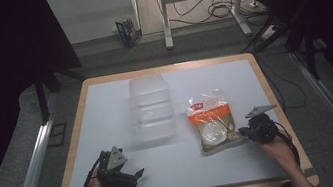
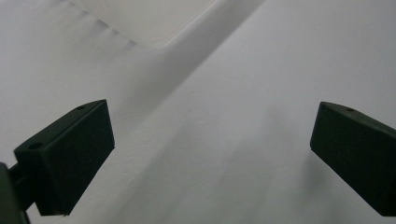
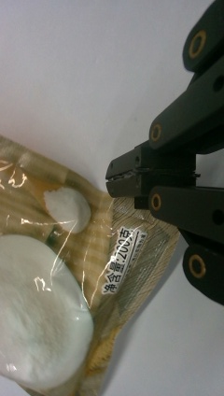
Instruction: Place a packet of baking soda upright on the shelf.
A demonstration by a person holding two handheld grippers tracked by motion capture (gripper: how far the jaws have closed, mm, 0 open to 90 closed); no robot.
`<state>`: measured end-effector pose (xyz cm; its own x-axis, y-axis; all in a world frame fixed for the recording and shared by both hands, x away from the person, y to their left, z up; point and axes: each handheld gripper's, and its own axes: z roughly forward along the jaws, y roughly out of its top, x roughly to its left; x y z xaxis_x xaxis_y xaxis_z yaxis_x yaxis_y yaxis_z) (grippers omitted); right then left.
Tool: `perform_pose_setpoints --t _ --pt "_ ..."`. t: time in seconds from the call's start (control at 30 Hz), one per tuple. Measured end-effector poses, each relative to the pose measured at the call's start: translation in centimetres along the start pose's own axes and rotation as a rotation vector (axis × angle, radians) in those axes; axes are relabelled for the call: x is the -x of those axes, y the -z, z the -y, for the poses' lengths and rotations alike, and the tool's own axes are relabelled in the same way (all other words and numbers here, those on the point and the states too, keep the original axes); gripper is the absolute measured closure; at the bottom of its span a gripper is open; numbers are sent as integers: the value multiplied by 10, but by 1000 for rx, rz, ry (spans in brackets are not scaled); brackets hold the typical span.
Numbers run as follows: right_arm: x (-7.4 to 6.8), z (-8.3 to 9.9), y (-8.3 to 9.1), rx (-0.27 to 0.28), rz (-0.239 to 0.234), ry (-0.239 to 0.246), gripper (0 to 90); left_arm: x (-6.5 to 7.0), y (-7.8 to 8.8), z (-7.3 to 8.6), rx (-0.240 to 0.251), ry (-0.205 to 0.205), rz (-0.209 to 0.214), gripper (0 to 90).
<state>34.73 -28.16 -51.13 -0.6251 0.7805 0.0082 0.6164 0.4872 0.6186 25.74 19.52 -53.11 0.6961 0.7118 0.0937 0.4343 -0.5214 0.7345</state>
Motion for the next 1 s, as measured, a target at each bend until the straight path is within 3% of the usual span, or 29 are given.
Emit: perform_pose_setpoints --t 0.47,1.0 --pt "-26 5 2 -21 -143 86 885 1 -1 0 -6 -4 1 0" --pt "-58 3 -4 -35 -244 163 885 1 -2 -1 -14 -11 0 0"
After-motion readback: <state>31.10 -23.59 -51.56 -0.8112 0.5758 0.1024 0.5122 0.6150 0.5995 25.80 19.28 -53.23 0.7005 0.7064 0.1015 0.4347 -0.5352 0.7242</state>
